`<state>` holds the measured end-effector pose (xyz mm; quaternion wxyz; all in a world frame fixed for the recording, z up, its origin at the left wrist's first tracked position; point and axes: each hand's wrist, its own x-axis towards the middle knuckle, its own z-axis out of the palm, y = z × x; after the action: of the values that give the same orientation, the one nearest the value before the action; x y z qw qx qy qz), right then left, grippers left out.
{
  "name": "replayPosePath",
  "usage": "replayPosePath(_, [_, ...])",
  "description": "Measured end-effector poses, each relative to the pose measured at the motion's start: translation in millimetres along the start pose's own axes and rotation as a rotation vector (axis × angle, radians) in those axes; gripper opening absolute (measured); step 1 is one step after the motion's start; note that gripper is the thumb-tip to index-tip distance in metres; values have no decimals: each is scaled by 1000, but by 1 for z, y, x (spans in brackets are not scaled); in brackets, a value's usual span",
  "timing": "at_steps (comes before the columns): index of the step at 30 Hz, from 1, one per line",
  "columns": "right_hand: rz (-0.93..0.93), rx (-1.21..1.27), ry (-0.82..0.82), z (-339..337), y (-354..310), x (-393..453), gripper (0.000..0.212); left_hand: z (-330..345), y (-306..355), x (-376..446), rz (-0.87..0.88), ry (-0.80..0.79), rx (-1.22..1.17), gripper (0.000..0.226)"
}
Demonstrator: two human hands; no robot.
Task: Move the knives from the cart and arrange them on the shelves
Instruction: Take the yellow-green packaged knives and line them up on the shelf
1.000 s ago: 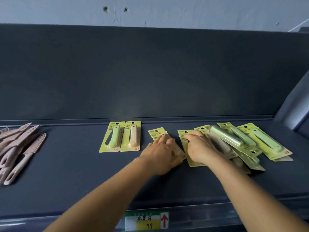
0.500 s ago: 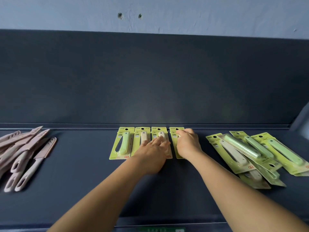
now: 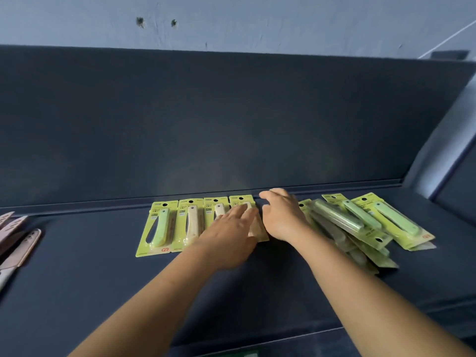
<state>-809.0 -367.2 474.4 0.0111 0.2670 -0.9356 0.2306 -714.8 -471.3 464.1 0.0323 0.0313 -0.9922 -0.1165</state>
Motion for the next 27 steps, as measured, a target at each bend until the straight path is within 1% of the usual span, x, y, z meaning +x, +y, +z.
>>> replayPosePath(3, [55, -129, 19, -32, 40, -13, 45, 9, 39, 16, 108, -7, -33, 64])
replayPosePath(6, [202, -290, -55, -55, 79, -26, 51, 22, 82, 29, 172, -37, -30, 64])
replayPosePath(7, [247, -301, -95, -60, 90, -30, 54, 28, 95, 34, 179, -56, -33, 66])
replayPosePath(9, [303, -240, -149, -64, 103, -36, 57, 40, 112, 43, 173, -89, -45, 71])
replayPosePath(11, [296, -194, -149, -65, 109, -38, 55, 50, 120, 52, 130, -107, -38, 76])
replayPosePath(15, [233, -260, -153, -60, 106, -36, 52, 52, 109, 55, 34, -98, 44, 76])
replayPosePath(19, [247, -250, -164, -46, 105, -25, 53, 44, 80, 48, -52, -107, 139, 68])
replayPosePath(23, [250, -257, -167, -45, 99, -14, 54, 44, 64, 47, -76, -122, 299, 63])
replayPosePath(27, [236, -287, -170, -44, 98, -7, 50, 45, 60, 51, -92, -102, 280, 65])
